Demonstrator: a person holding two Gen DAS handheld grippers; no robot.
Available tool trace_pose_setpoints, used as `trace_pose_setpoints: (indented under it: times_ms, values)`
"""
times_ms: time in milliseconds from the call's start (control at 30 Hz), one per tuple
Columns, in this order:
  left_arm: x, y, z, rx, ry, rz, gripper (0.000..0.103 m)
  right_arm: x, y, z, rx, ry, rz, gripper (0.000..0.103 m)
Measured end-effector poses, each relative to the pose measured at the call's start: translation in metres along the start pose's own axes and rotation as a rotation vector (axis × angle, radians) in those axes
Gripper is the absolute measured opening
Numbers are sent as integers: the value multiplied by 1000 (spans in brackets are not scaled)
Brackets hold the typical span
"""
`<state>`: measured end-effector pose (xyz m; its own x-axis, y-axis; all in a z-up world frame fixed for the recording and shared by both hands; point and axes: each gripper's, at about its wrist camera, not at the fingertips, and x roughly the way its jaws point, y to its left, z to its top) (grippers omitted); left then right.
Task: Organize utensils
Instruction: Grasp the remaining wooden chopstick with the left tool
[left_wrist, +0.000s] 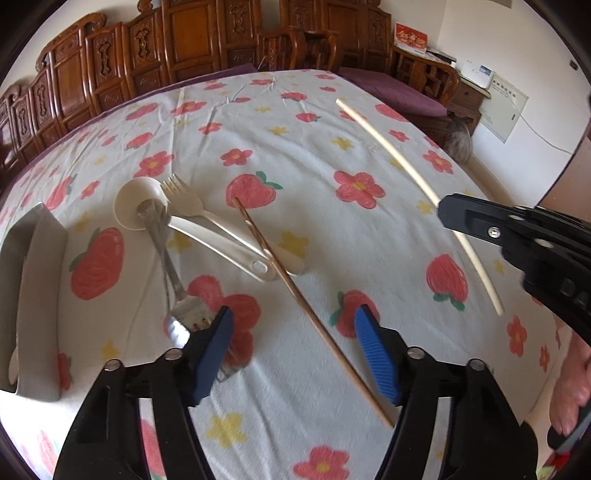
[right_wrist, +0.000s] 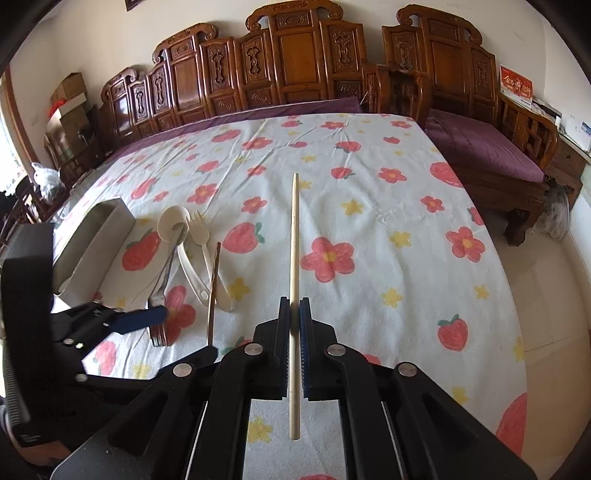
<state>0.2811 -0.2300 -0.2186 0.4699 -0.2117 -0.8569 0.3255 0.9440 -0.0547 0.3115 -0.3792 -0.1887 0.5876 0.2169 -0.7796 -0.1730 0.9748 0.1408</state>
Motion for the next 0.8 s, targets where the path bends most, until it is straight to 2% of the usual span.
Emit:
trace_pose_setpoints:
  times_ms: [233,300,433,533,567,600,800]
  values:
    - [13,2,1,-20,29,18,55,-2,1,1,7,-9,10,6]
    - [17,3,1,-22,44,21,45,-2,1,1,5,-9,9,6]
    - [19,3,3,-17,41,31,39,-3,3,1,6,-11,11,6]
    - [20,1,4,-8,41,39,22,-3,3,1,8,-13,8,6]
    - [20,2,4,-5,43,46,9,-4,3,1,8,-13,8,6]
    - [20,3,4,-12,48,42,5,-4,3,1,8,-13,7,6]
    - [9,14,-1,-35,42,20,5,-5,4,2,3,-16,8,6]
